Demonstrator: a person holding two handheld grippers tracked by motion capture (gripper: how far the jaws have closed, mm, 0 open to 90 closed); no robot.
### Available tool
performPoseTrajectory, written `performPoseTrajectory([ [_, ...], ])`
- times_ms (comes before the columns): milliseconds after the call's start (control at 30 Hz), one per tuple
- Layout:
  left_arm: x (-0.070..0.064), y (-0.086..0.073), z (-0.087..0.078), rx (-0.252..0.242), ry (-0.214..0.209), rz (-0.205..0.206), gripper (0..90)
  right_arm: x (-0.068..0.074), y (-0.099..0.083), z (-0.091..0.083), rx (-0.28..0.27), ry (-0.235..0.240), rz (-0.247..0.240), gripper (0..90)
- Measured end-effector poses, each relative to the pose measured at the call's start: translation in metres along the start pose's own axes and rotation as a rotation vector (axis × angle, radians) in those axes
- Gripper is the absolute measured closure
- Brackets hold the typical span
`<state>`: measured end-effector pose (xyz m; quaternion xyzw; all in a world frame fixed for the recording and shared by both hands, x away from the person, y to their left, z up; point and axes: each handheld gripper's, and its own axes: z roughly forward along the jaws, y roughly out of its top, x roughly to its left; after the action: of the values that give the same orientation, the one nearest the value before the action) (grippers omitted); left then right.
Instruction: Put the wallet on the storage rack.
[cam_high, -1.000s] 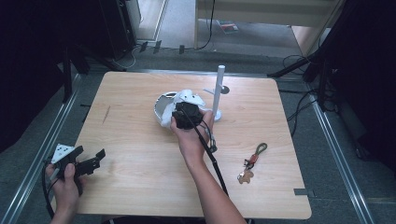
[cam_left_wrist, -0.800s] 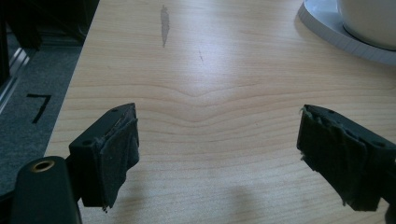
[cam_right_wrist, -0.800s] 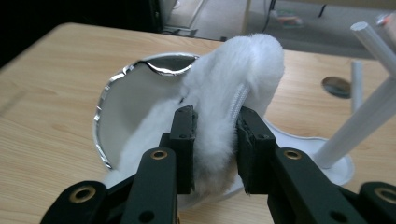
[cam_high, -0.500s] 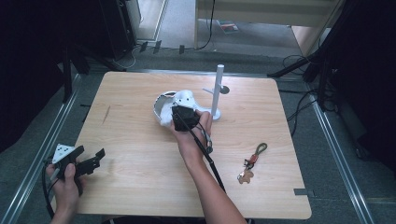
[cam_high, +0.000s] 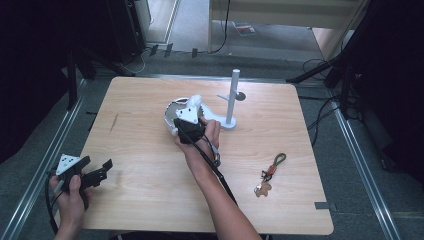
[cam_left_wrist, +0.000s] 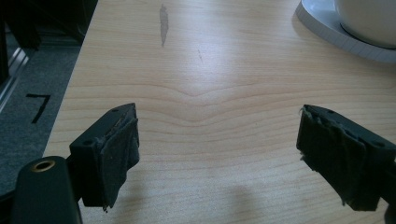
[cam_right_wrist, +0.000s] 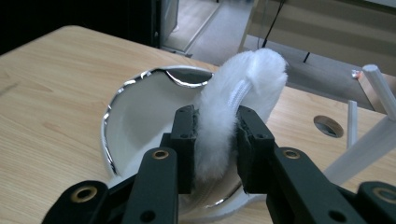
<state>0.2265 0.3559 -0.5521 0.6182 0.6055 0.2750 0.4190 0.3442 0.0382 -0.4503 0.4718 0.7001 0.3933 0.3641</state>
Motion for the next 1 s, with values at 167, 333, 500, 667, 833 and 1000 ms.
performPoseTrajectory([
  [167, 0.000, 0.000, 0.000, 0.003, -0.001, 0.002, 14.0, -0.005, -0.007, 0.008, 0.066, -0.015, -0.024, 72.1],
  [333, 0.000, 0.000, 0.000, 0.004, -0.003, -0.001, 14.0, -0.024, -0.008, 0.006, 0.078, 0.104, 0.145, 59.4],
  [500, 0.000, 0.000, 0.000, 0.004, -0.003, -0.001, 14.0, -0.049, -0.007, 0.004, 0.033, 0.213, 0.354, 50.9],
  [667, 0.000, 0.000, 0.000, 0.004, 0.000, 0.001, 14.0, -0.069, -0.004, 0.013, 0.056, 0.254, 0.526, 44.5],
  [833, 0.000, 0.000, 0.000, 0.004, -0.003, -0.001, 14.0, -0.078, -0.010, 0.032, 0.147, 0.280, 0.574, 43.8],
  [1000, 0.000, 0.000, 0.000, 0.004, -0.003, -0.003, 14.0, -0.071, -0.010, 0.033, 0.143, 0.317, 0.556, 62.7],
])
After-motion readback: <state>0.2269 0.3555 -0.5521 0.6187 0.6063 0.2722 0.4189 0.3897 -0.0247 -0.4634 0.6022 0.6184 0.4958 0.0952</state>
